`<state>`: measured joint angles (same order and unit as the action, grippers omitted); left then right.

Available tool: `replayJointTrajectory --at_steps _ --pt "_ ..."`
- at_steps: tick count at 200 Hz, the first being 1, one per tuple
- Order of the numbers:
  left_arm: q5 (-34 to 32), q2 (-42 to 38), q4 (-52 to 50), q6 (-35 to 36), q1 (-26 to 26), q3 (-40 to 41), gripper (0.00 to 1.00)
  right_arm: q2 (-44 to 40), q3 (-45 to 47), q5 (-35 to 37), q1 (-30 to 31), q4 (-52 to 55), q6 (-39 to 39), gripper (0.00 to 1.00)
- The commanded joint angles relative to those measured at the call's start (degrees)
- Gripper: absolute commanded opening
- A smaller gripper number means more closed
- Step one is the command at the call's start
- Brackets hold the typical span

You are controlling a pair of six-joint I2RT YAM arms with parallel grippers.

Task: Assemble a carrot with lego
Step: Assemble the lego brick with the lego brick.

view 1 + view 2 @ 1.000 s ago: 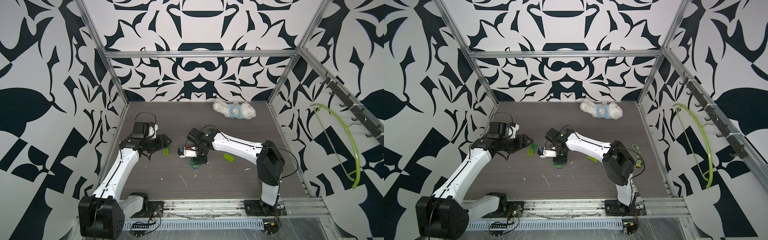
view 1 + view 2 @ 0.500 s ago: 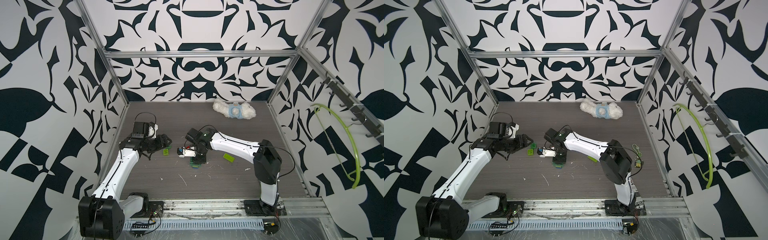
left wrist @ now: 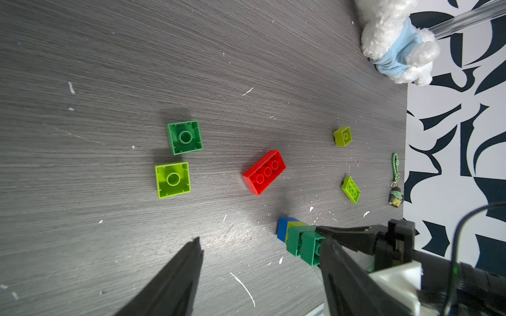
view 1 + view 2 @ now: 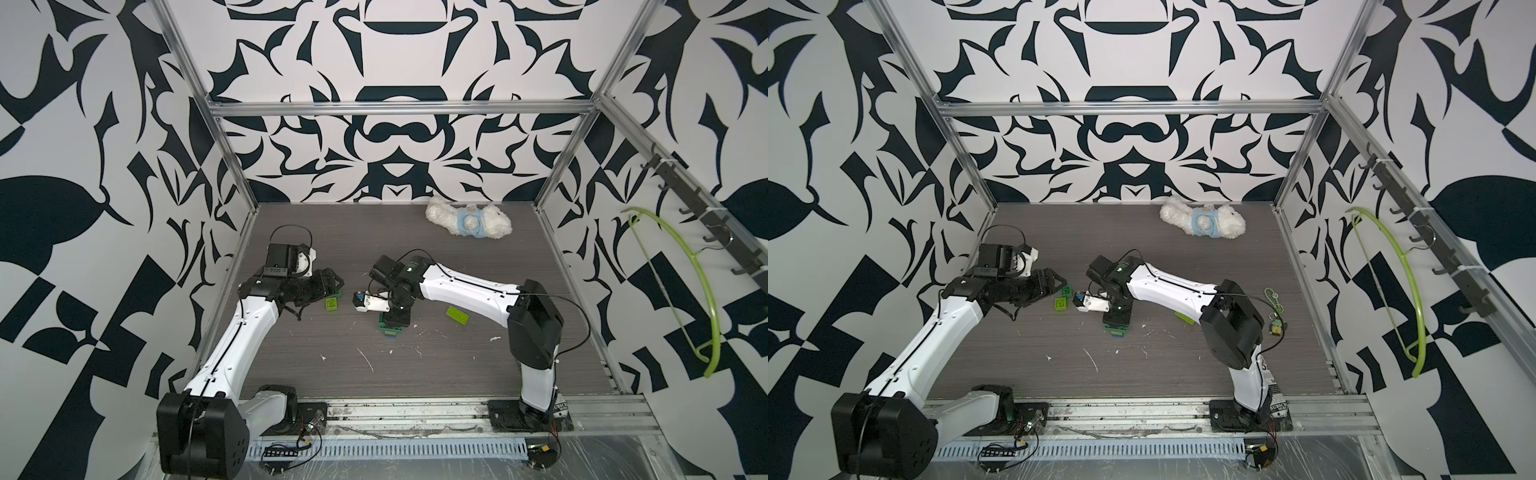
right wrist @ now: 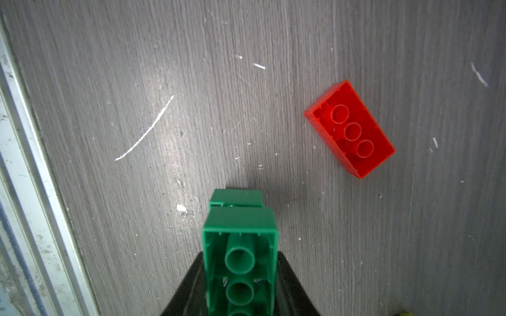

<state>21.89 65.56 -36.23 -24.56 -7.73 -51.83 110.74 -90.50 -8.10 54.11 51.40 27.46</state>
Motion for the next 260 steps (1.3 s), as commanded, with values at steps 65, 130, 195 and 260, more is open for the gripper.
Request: replayJointTrajectory --at_steps 65,130,195,260 --pt "0.9 -1.3 0.1 0.5 0.3 1.0 0.75 -1.0 0.3 2.2 0.7 -1.4 -5.7 0.23" --pt "1.0 -1.3 0.2 0.5 0.3 1.1 0.75 -1.5 1.6 2.3 1.2 -1.5 -6.0 0.23" --pt "1.1 -1.2 0.2 0.5 0.3 1.1 0.75 -2.3 1.8 2.3 1.2 -1.5 -6.0 0.23" --pt "1.3 -1.1 0.3 0.4 0.3 1.2 0.75 -3.8 2.8 1.8 1.4 -2.7 -11.2 0.22"
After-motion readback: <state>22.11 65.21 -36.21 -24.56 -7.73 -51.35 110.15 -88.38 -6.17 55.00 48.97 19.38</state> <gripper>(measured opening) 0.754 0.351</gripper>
